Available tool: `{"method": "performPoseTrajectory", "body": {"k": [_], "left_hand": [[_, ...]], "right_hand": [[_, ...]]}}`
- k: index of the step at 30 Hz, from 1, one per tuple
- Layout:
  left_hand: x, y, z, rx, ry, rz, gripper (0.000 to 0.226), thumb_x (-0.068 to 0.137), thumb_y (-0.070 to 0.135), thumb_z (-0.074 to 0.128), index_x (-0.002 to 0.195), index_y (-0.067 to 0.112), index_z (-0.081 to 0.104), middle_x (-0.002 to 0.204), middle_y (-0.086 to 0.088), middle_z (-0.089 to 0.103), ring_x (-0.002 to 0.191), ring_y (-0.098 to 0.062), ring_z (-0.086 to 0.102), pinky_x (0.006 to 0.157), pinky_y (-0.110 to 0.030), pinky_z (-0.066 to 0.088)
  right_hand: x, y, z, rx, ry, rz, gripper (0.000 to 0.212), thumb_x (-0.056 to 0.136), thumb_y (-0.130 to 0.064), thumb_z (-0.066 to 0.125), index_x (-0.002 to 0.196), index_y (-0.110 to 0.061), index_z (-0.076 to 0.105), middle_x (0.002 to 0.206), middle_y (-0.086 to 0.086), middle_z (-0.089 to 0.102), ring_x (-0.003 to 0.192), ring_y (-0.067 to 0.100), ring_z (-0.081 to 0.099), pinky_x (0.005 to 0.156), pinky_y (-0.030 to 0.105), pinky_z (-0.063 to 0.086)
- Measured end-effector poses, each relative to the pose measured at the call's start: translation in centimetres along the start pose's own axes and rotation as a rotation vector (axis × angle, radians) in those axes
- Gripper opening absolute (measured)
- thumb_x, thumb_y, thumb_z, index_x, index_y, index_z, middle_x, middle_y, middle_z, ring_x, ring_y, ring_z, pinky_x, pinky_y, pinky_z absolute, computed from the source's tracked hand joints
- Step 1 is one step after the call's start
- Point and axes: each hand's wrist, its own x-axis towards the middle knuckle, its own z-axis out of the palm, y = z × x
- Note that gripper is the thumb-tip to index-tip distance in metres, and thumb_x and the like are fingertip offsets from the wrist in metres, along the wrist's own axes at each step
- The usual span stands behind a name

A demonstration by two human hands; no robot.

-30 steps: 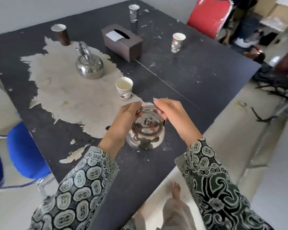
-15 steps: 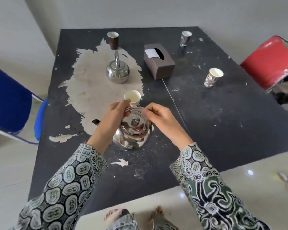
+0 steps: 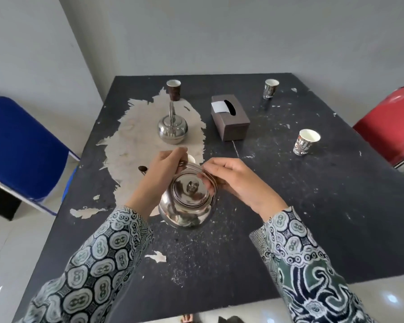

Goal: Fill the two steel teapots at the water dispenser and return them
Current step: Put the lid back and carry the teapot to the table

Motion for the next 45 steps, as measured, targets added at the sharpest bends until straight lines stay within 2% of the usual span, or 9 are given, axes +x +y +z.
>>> {"method": "performPoseTrajectory", "body": {"k": [7, 13, 16, 22, 25, 30, 35, 40, 45], "left_hand": [[3.3, 1.5, 3.0, 0.102, -0.163, 0.059, 0.046, 0.094, 0.033, 0.043, 0.049, 0.022, 0.042, 0.049, 0.004, 0.034, 0.039, -0.005, 0.026, 0.040, -0.011, 0.027], [7.3, 2.7, 7.7, 0.097, -0.110, 0.087, 0.049, 0.094, 0.038, 0.043, 0.047, 0.024, 0.048, 0.044, 0.010, 0.044, 0.038, -0.001, 0.036, 0.045, -0.009, 0.035], [9.1, 3.2, 10.5, 0.088, -0.082, 0.142, 0.043, 0.096, 0.035, 0.038, 0.060, 0.018, 0.054, 0.053, 0.008, 0.052, 0.048, -0.002, 0.047, 0.058, -0.013, 0.041], [11.3, 1.5, 16.7, -0.017, 0.075, 0.168, 0.025, 0.099, 0.021, 0.035, 0.114, 0.016, 0.054, 0.109, -0.006, 0.062, 0.099, -0.019, 0.063, 0.088, -0.035, 0.053], [12.0, -1.3, 19.7, 0.052, 0.119, 0.106, 0.032, 0.099, 0.027, 0.036, 0.128, 0.021, 0.045, 0.131, -0.006, 0.051, 0.121, -0.017, 0.050, 0.105, -0.039, 0.041], [14.0, -5.3, 24.4, 0.359, -0.054, 0.058, 0.053, 0.096, 0.024, 0.044, 0.145, 0.025, 0.025, 0.151, 0.013, 0.022, 0.127, 0.002, 0.037, 0.105, -0.008, 0.021], [18.3, -7.5, 27.6, 0.762, -0.270, -0.005, 0.069, 0.094, 0.026, 0.041, 0.148, 0.027, -0.001, 0.158, 0.008, -0.010, 0.146, -0.013, -0.009, 0.117, -0.031, 0.002], [22.1, -8.5, 28.7, 0.945, -0.362, -0.043, 0.074, 0.091, 0.023, 0.042, 0.148, 0.027, -0.006, 0.158, 0.009, -0.015, 0.146, -0.015, -0.007, 0.119, -0.045, 0.012], [26.4, -8.2, 29.6, 1.089, -0.422, -0.028, 0.072, 0.092, 0.023, 0.040, 0.148, 0.028, -0.005, 0.158, 0.008, -0.013, 0.147, -0.018, -0.003, 0.119, -0.044, 0.012]], "right_hand": [[-0.8, -1.0, -4.5, 0.235, -0.159, 0.053, 0.028, 0.094, -0.008, 0.045, 0.116, 0.000, 0.059, 0.094, 0.006, 0.072, 0.073, 0.010, 0.067, 0.069, 0.020, 0.055], [-0.4, -2.2, -9.8, 0.299, -0.151, 0.057, 0.027, 0.092, -0.004, 0.046, 0.115, -0.006, 0.060, 0.109, 0.008, 0.070, 0.088, 0.012, 0.069, 0.078, 0.024, 0.056], [0.2, -2.4, -13.2, 0.306, -0.123, 0.069, 0.028, 0.092, -0.001, 0.045, 0.116, -0.004, 0.059, 0.108, 0.007, 0.071, 0.091, 0.012, 0.069, 0.077, 0.022, 0.056], [2.2, -0.9, -19.5, 0.285, -0.033, 0.125, 0.034, 0.090, 0.007, 0.042, 0.119, -0.003, 0.056, 0.114, 0.012, 0.067, 0.100, 0.017, 0.067, 0.079, 0.022, 0.056], [3.4, 1.0, -22.7, 0.330, 0.032, 0.145, 0.036, 0.089, 0.010, 0.040, 0.119, -0.004, 0.056, 0.117, 0.012, 0.066, 0.103, 0.016, 0.066, 0.074, 0.019, 0.055], [6.2, 4.1, -27.4, 0.419, 0.142, 0.199, 0.037, 0.088, 0.014, 0.036, 0.107, -0.010, 0.058, 0.112, 0.008, 0.067, 0.103, 0.013, 0.064, 0.078, 0.021, 0.053], [9.2, 6.5, -31.6, 0.423, 0.234, 0.228, 0.042, 0.088, 0.015, 0.034, 0.120, -0.006, 0.051, 0.113, 0.006, 0.065, 0.109, 0.012, 0.060, 0.090, 0.025, 0.046], [11.5, 8.0, -34.3, 0.400, 0.336, 0.189, 0.042, 0.088, 0.013, 0.036, 0.117, -0.011, 0.054, 0.117, 0.005, 0.064, 0.112, 0.012, 0.058, 0.093, 0.026, 0.044], [14.0, 8.2, -36.8, 0.398, 0.457, 0.166, 0.033, 0.089, 0.009, 0.044, 0.104, -0.015, 0.060, 0.111, 0.005, 0.066, 0.108, 0.013, 0.060, 0.097, 0.027, 0.042]]}}
